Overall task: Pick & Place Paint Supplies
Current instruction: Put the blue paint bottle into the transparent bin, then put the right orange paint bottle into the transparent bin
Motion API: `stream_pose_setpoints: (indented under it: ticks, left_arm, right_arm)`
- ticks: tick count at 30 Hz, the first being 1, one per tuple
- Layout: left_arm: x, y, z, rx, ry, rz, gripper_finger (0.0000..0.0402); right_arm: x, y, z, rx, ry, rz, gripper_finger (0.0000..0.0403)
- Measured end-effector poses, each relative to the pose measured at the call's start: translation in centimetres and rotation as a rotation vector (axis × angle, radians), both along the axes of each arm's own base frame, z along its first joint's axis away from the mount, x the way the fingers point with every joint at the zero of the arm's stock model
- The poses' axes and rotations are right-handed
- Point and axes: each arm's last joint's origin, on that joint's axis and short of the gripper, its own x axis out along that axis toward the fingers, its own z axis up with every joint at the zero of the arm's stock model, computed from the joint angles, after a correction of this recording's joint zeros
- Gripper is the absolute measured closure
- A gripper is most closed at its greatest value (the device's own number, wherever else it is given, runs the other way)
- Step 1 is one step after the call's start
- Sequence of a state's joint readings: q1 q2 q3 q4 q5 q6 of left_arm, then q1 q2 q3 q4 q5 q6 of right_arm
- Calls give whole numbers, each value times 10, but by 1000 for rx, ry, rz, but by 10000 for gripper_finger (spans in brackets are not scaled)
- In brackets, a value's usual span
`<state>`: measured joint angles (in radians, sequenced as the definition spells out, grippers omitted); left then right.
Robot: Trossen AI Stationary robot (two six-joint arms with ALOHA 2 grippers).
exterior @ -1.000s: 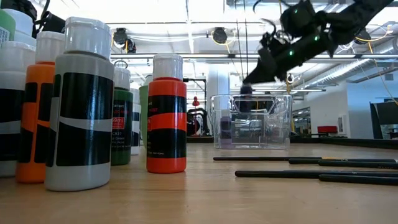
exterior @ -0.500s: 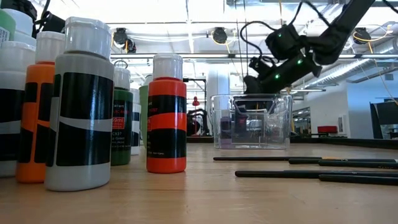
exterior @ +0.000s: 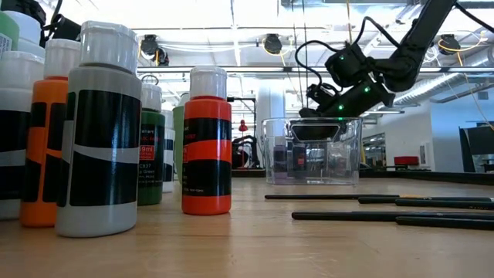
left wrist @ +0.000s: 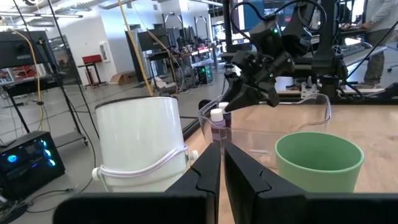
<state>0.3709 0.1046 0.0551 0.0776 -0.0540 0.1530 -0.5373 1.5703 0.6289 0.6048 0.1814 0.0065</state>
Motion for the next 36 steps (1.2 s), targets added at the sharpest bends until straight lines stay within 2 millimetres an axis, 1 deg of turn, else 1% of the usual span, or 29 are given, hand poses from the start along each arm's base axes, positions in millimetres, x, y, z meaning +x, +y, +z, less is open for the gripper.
stream_pose_setpoints:
  ticks: [3,9,12,14,16,19,21,23,26,28,30,33,36]
  left_arm:
    - [0,0,0,0,0,0,376]
    - [0,0,0,5,2,0,376]
    - [0,0,0,6,2,0,376]
    - [0,0,0,8,3,0,376]
    - [0,0,0,17,6,1,376]
    - [0,0,0,22,8,1,376]
    - [0,0,0,21,8,1,376]
    - [0,0,0,21,8,1,376]
    - [0,0,0,14,4,1,376]
    - [0,0,0,7,1,1,376]
    - [0,0,0,5,0,1,376]
    - [0,0,1,4,-5,1,376]
    - [0,0,1,4,-6,1,376]
  right_arm:
    - [0,0,1,-7,-5,1,258]
    - [3,-1,8,-46,-72,2,220]
    - [2,1,17,-47,-128,3,206]
    - [3,7,29,-39,-184,83,200]
    - [3,20,45,-35,-240,238,200]
    - [-1,45,74,-63,-323,420,215]
    - [-7,64,91,-88,-354,493,238]
    - [-13,84,104,-115,-363,569,272]
    - [-21,114,112,-135,-333,699,337]
    - [-23,131,111,-144,-326,774,379]
    - [-25,146,103,-148,-329,837,395]
    - [-26,162,80,-151,-346,890,385]
    - [-28,170,52,-169,-364,856,381]
